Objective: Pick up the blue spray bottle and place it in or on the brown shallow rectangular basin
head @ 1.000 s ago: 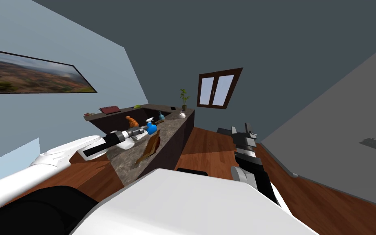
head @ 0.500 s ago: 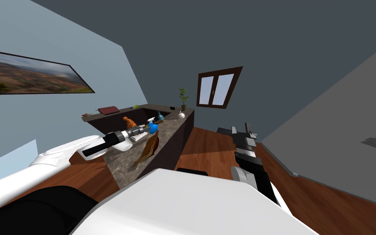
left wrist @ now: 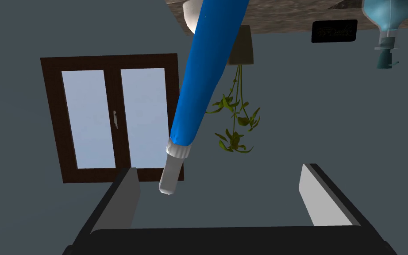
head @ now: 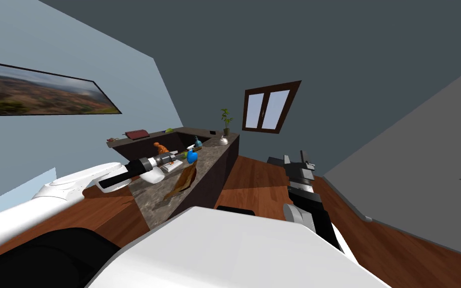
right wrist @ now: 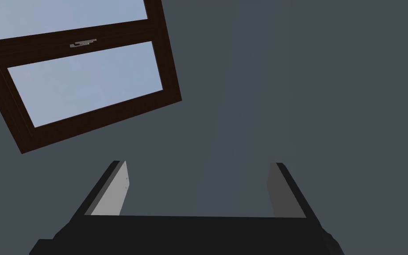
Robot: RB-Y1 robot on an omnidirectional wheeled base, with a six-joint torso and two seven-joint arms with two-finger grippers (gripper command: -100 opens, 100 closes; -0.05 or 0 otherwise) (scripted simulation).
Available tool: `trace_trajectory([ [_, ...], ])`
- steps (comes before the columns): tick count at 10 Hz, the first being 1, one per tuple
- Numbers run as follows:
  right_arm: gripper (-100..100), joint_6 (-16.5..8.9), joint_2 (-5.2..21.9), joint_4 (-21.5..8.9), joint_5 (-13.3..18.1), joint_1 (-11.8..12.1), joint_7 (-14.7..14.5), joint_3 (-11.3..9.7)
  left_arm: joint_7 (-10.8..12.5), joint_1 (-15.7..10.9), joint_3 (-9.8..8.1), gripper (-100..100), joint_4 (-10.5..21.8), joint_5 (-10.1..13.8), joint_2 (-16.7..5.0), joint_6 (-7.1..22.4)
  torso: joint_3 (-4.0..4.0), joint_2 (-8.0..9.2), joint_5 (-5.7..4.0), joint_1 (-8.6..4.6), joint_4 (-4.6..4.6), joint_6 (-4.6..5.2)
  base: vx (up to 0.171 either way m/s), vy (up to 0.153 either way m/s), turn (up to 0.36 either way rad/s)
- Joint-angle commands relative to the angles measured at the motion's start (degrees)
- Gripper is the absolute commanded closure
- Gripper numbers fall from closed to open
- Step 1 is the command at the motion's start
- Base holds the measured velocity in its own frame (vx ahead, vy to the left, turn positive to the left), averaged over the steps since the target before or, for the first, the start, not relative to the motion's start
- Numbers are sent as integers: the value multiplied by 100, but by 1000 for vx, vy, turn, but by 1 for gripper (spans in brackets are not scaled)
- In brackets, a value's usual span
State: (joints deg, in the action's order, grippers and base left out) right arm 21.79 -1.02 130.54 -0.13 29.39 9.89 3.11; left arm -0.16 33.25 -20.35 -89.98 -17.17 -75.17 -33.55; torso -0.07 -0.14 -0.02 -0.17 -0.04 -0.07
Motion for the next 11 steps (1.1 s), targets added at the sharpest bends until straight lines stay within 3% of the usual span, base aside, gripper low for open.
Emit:
trace_trajectory([
  [1, 0, 0, 0, 0, 0, 0, 0, 0, 189, 76, -134, -100, -129, 67, -223, 51, 0, 0, 0, 0, 0, 0, 12, -2, 87],
  [4, 0, 0, 0, 0, 0, 0, 0, 0, 424, 153, -311, -100, -233, 164, -535, 64, -1, -1, 0, -1, 0, 0, 10, -2, 82],
  [5, 0, 0, 0, 0, 0, 0, 0, 0, 365, 45, -203, -100, -128, 150, -496, 36, -1, -1, 0, -1, 0, 0, 4, -2, 14],
  [6, 0, 0, 0, 0, 0, 0, 0, 0, 384, 47, -212, 0, -127, 154, -507, 30, 0, 1, 2, 0, -1, 2, 0, 0, 0],
  [11, 0, 0, 0, 0, 0, 0, 0, 0, 383, 47, -211, 0, -127, 154, -506, 30, 1, 3, 2, 2, 0, 1, 0, 0, 0],
])
